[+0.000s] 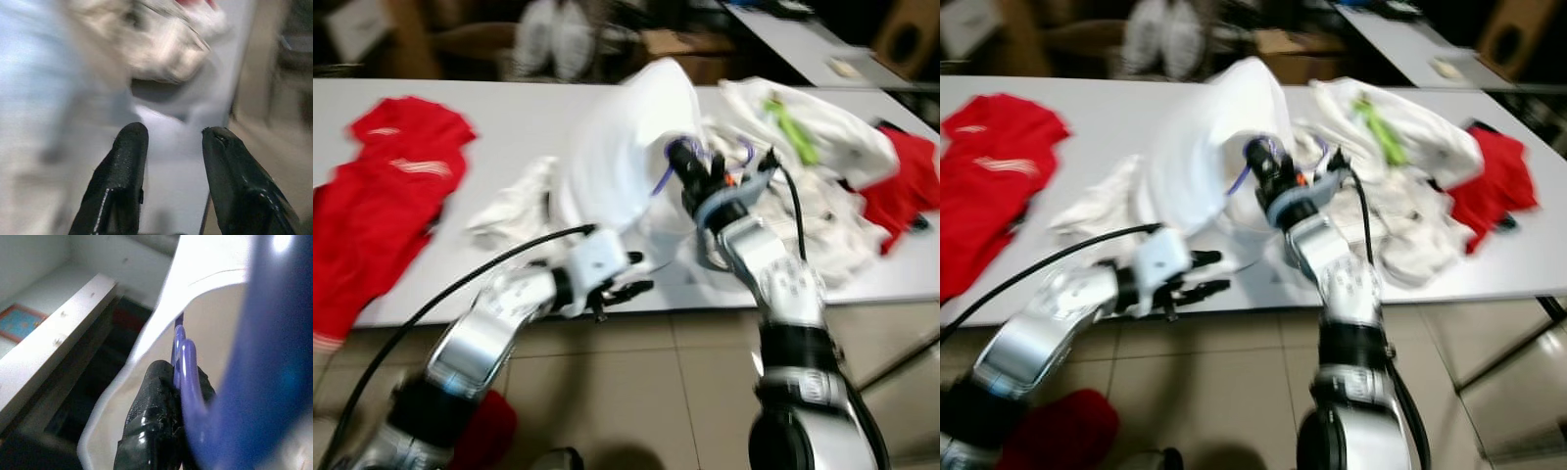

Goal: Hang hanger

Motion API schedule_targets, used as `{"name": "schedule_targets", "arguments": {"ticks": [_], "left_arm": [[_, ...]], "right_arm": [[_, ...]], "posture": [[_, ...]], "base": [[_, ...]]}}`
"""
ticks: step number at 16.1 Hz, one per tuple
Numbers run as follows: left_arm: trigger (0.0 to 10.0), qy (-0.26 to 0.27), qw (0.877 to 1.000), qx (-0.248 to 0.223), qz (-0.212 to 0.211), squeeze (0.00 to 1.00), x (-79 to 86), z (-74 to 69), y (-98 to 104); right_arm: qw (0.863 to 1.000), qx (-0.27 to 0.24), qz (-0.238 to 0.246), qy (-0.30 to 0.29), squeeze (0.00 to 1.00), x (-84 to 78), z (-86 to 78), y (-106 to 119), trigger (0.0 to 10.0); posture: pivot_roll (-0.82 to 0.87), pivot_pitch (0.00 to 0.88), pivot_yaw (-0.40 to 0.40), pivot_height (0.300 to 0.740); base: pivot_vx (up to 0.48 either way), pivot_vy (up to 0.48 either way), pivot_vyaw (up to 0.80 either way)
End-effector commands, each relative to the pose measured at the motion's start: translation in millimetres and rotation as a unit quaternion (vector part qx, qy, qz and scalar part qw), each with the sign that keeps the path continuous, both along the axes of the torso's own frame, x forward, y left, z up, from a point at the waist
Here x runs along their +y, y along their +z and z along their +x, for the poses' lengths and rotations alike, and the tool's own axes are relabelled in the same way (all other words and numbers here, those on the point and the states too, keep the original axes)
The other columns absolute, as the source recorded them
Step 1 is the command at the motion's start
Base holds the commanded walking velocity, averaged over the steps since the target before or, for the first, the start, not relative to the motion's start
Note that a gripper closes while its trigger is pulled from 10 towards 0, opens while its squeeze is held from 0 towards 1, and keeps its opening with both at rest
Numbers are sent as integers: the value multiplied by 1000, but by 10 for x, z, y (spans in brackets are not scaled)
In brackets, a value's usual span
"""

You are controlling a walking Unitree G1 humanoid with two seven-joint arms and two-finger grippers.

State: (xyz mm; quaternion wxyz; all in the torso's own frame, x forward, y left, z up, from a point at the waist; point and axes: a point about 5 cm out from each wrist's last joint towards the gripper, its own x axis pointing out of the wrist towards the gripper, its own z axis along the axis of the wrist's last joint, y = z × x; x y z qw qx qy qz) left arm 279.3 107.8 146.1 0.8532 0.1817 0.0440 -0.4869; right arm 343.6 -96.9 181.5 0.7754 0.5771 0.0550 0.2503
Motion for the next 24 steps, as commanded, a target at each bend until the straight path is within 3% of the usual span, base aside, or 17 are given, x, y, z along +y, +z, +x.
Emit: {"name": "schedule_targets", "arguments": {"ticks": [1,5,8,14,18,19,23,24], "left_arm": [[10000,38,997,-17,-58,0,85,-32,93],[10000,67,994,-17,-87,0,173,-148,83],[10000,33,990,21,-133,0,263,-310,199],[10000,-24,987,109,-111,0,605,-585,259],[10000,36,982,52,-178,0,872,-453,587],[10000,85,977,30,-192,0,967,-359,647],[10000,255,953,-3,-162,0,1199,-81,562],[10000,274,949,-6,-155,0,1220,-53,535]], "right_arm": [[999,-40,-4,10,0,-72,-100,84,10000],[998,-61,7,9,0,-208,-302,45,10000],[998,-65,19,-12,0,-361,-452,12,10000],[998,-52,21,-32,0,-488,-509,-49,10000],[997,-72,13,-17,0,-504,-584,-25,10000],[997,-79,8,-12,0,-533,-632,-24,10000],[993,-117,-19,21,0,-622,-854,-9,10000],[992,-124,-21,28,0,-633,-894,-3,10000]], "posture": [[-115,0,-13,740],[-121,0,-15,740],[-137,0,-15,740],[-127,0,-26,740],[-109,0,-36,740],[-105,0,-39,740],[-106,0,-36,740],[-111,0,-34,740]], "base": [[0,0,800],[0,0,800],[0,0,800],[0,0,800],[0,0,800],[0,0,800],[0,0,800],[0,0,800]]}}
